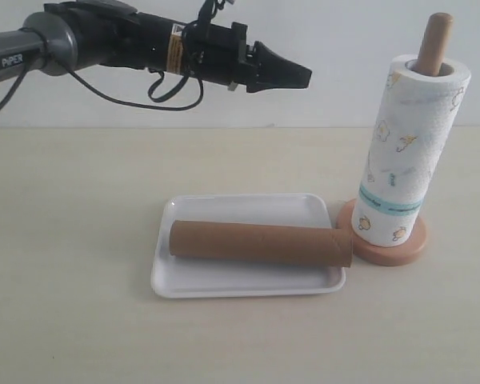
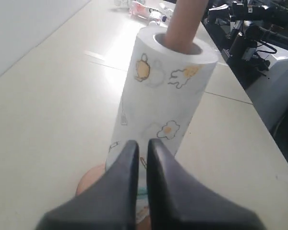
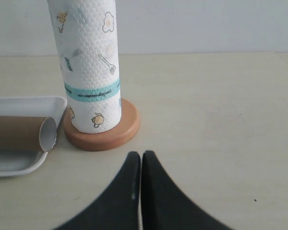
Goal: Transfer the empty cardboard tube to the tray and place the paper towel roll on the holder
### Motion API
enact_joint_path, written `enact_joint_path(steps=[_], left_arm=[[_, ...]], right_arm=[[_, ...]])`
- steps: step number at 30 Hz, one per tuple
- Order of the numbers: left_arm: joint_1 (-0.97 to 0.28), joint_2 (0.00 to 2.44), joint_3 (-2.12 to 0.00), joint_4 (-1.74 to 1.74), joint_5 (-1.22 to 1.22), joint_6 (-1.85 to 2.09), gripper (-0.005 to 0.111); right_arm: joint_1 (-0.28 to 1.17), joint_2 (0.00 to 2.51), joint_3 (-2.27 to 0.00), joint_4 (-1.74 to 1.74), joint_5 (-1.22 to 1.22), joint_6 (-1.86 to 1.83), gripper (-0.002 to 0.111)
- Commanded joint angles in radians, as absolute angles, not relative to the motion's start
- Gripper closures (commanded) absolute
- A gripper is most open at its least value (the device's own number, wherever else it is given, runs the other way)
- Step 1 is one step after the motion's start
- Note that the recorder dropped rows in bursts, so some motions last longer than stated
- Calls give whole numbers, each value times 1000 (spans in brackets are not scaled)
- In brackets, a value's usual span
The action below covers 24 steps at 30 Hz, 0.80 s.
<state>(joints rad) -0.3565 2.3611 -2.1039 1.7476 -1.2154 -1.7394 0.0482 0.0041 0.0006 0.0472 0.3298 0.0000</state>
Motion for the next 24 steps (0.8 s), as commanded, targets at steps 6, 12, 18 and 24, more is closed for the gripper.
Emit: enact_joint_path(steps=[6, 12, 18, 24], left_arm=[[-200, 1968, -1424, 1744, -1221, -1442, 103], [-109, 1631, -1087, 1744, -1221, -1307, 103], [-63, 1358, -874, 1681, -1200, -1311, 103], [-50, 1172, -771, 1647, -1221, -1327, 103]], right_arm=[[43, 0, 0, 42, 325, 0, 109], [43, 0, 0, 42, 325, 0, 109], [43, 0, 0, 42, 325, 0, 109], [43, 0, 0, 42, 325, 0, 109]])
